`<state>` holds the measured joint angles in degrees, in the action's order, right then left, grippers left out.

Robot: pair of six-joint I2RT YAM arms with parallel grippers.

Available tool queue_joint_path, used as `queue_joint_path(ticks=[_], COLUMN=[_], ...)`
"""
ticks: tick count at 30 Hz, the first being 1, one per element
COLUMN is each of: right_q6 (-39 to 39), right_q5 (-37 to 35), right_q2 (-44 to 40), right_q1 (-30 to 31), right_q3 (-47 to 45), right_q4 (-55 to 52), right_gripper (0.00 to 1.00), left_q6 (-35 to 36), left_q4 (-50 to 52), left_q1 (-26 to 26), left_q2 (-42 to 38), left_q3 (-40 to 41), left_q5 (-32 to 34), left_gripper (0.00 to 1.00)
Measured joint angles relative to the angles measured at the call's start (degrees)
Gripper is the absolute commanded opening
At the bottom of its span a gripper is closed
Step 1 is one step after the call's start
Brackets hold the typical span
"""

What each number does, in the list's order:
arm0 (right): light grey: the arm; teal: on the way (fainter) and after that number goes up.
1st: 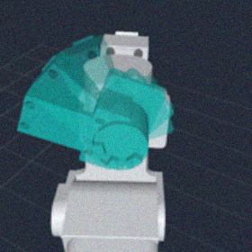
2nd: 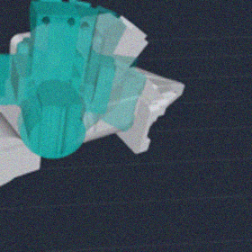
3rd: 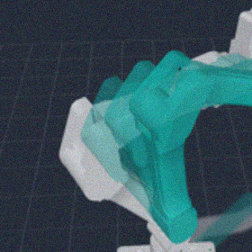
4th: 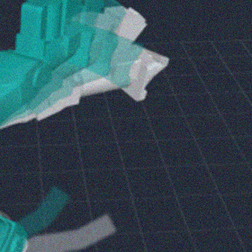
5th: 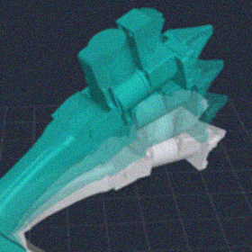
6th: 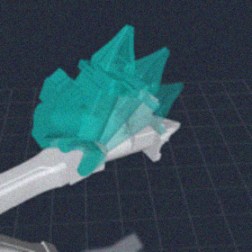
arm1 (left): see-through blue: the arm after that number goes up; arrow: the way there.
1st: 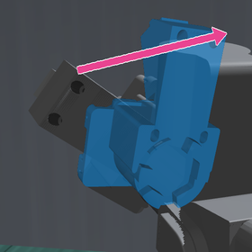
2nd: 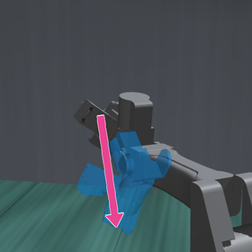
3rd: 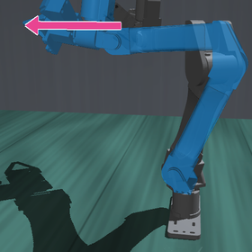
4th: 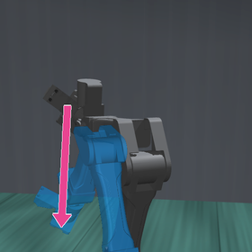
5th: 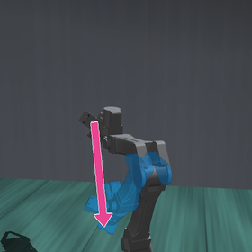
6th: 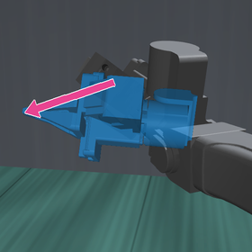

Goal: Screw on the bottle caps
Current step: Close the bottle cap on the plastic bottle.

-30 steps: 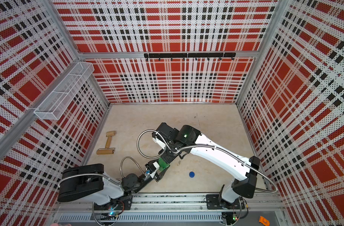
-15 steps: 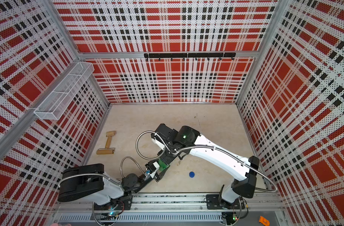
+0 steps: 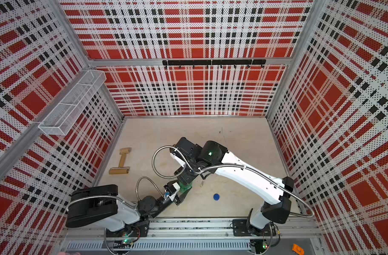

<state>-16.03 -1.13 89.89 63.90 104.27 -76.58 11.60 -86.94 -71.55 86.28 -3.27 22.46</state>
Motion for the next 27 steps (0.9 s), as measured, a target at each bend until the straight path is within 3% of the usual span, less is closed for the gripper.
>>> queue_joint_path(ticks=[5,13,27], right_q6=[-0.48,-1.27,-1.38], right_q5=[-3.19,-6.43,-4.90], right_q2=[-1.14,-8.68,-7.21], right_q1=[-0.48,-6.40,-5.99], right_q3=[3.52,-2.16,-5.95], right_q4=[0.04,0.83,3.67], right_gripper=[0.85,0.85,0.84], left_q6=[-0.68,-2.34,-3.96], left_q4=[0.00,0.00,0.00], left_q1=[0.00,0.00,0.00], left_q2=[-0.02,-1.11,-1.53], left_q3=[0.00,0.00,-0.37], left_q5=[0.02,-0.13,-0.85], left_gripper=[0.59,0.59,0.59])
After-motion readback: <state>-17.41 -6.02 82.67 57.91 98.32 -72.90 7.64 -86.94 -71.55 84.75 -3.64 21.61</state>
